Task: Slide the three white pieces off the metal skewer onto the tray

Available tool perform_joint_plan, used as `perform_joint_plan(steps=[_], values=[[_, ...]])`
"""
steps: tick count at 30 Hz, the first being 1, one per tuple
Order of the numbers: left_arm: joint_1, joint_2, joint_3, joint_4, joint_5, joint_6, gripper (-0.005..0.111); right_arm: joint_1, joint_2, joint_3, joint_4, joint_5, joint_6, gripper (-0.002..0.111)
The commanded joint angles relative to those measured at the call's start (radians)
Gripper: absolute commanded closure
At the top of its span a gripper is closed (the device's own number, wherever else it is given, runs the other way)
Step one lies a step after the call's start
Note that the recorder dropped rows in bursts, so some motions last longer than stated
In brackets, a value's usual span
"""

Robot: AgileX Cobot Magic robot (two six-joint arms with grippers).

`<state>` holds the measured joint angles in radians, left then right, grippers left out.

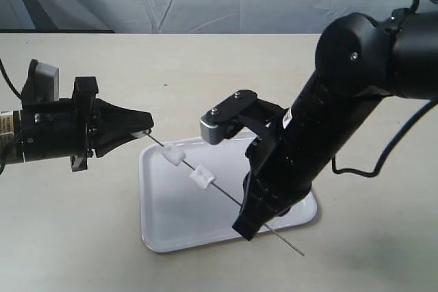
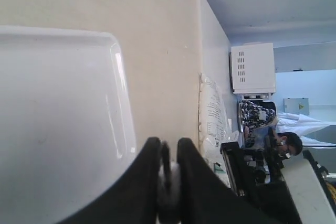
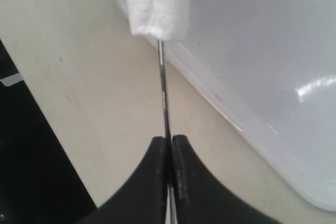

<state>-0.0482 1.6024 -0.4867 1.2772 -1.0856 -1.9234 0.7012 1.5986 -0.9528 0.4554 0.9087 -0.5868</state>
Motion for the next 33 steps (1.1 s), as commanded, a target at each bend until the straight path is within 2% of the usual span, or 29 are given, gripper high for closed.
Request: perform_joint_plan(steps=[1,8,21,26,33], values=[[0.007,0.000,-0.002,-0.087,0.065,0.021,0.107,-0.003,-0.045,0.096,-0.091,0.056,0.007,0.109],[0.007,0.000,-0.002,-0.091,0.094,0.042,0.107,-0.003,-0.132,0.191,-0.110,0.037,0.036,0.109],[0.002,0.000,-0.002,-0.081,0.133,0.050,0.107,-0.003,-0.208,0.202,-0.276,0.042,0.205,0.109],[-0.066,0.031,-0.002,0.017,0.256,0.070,0.107,-0.003,-0.208,0.202,-0.455,0.019,0.365,0.109],[-0.188,0.163,-0.018,-0.047,0.252,0.112,0.107,-0.003,-0.208,0.202,-0.438,-0.017,0.378,0.109]])
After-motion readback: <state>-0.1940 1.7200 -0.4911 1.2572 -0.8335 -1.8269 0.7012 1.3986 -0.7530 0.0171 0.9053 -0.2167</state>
